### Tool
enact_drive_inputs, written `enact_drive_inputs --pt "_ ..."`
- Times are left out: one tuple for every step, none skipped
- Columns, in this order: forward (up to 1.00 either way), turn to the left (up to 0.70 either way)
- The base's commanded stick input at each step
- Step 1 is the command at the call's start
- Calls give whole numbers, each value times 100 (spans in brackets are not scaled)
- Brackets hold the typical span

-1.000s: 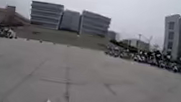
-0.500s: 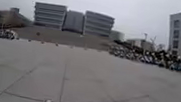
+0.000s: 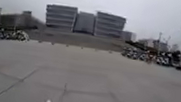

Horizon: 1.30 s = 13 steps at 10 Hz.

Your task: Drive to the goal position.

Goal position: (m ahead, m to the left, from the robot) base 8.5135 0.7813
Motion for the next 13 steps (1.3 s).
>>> enact_drive_inputs --pt "100 0" --pt "100 0" --pt "100 0" --pt "100 -4" --pt "100 -16" --pt "100 -29" --pt "100 -27" --pt "100 -3" --pt "100 -12" --pt "100 -7" --pt "100 -2" --pt "100 0" --pt "100 0"
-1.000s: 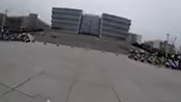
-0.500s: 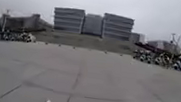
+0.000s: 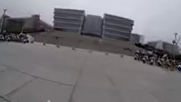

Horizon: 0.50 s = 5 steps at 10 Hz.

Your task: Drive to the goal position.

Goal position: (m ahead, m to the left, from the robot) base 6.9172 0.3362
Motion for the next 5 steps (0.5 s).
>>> enact_drive_inputs --pt "100 -35" --pt "100 -4" --pt "100 -1" --pt "100 0" --pt "100 0"
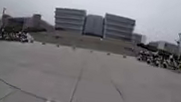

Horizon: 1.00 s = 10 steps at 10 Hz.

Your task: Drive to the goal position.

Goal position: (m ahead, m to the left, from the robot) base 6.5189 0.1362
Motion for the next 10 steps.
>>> enact_drive_inputs --pt "100 0" --pt "100 0" --pt "100 0" --pt "100 0" --pt "100 0" --pt "100 0" --pt "100 0" --pt "100 0" --pt "100 0" --pt "100 -2"
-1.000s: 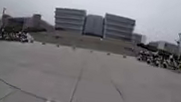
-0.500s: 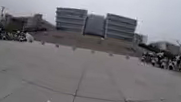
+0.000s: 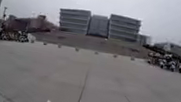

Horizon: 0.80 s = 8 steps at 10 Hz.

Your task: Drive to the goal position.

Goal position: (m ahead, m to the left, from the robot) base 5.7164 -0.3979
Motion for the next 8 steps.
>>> enact_drive_inputs --pt "100 -5" --pt "100 -19" --pt "100 -35" --pt "100 -37" --pt "100 -32" --pt "100 -27" --pt "100 -22" --pt "100 -17"
